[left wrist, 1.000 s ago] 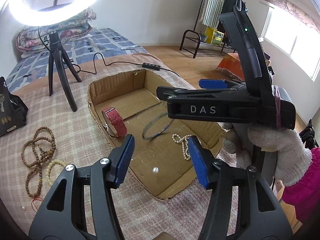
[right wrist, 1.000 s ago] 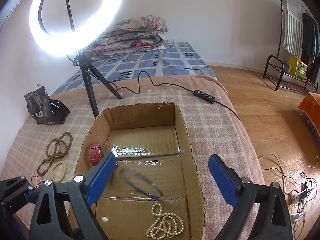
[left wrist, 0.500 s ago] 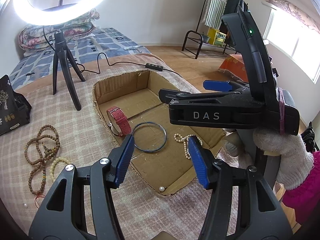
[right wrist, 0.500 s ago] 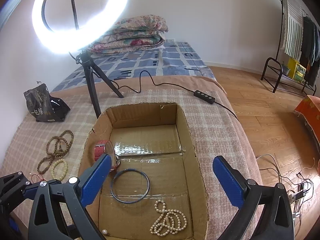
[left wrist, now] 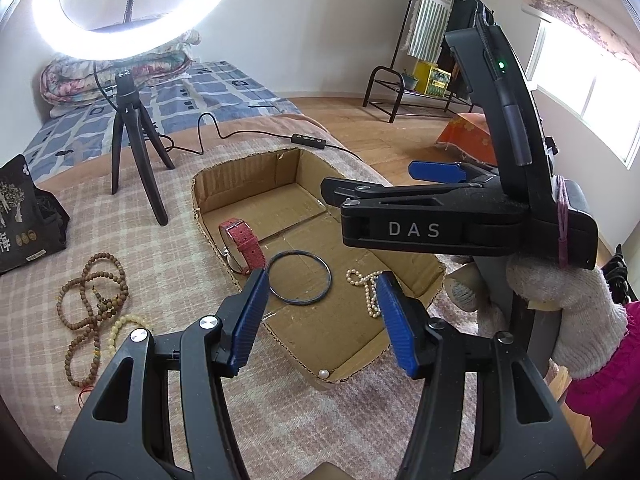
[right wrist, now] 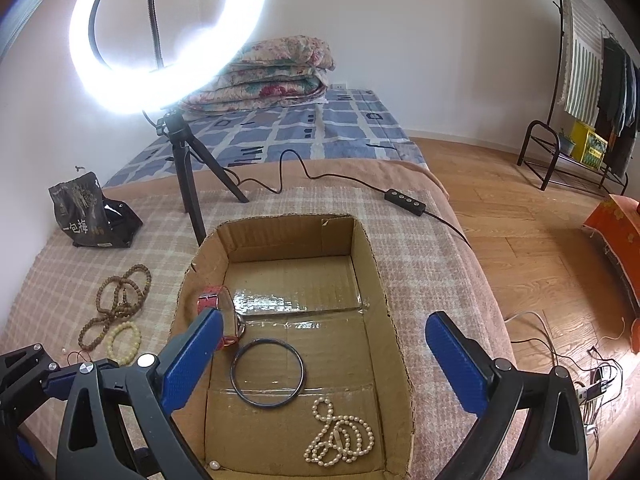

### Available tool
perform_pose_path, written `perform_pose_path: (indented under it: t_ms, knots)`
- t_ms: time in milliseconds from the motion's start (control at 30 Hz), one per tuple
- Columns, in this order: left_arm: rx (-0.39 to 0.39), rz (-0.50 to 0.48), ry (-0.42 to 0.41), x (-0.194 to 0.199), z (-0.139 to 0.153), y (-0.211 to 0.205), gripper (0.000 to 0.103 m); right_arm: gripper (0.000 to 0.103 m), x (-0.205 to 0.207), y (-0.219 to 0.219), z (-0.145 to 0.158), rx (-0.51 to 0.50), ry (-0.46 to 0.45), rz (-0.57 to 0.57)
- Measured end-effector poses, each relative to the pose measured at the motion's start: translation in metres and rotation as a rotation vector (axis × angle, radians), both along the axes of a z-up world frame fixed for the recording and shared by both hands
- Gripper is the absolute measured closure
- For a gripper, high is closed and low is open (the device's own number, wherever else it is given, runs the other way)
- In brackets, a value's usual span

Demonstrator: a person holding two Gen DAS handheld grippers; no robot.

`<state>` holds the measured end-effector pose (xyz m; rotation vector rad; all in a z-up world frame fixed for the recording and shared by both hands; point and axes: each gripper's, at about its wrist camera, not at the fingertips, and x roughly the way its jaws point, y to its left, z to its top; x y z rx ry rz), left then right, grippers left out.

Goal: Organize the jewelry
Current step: 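Move both tools back toward the pearl earring and pale bead bracelet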

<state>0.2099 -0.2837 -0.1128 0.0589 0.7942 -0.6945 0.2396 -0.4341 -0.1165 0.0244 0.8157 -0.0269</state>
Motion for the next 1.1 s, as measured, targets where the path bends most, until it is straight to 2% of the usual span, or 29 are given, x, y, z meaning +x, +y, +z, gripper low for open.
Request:
perform_pose_path:
  t_ms: [567, 833, 1100]
  knots:
    - [-0.022, 0.035, -0.032, -0.012, 0.023, 0.034, 0.046, 0.001, -0.015, 0.023, 0.027, -0.018, -0.025, 0.013]
    - [-0.02, 0.096, -0.044, -0.016, 0.027, 0.078, 0.046, 0.001, -0.022, 0.047, 0.035, -0.02, -0.039, 0.039]
    - [0.017, 0.197, -0.047, -0.013, 0.016, 0.147, 0.046, 0.001, -0.026, 0.078, 0.037, -0.014, -0.048, 0.081]
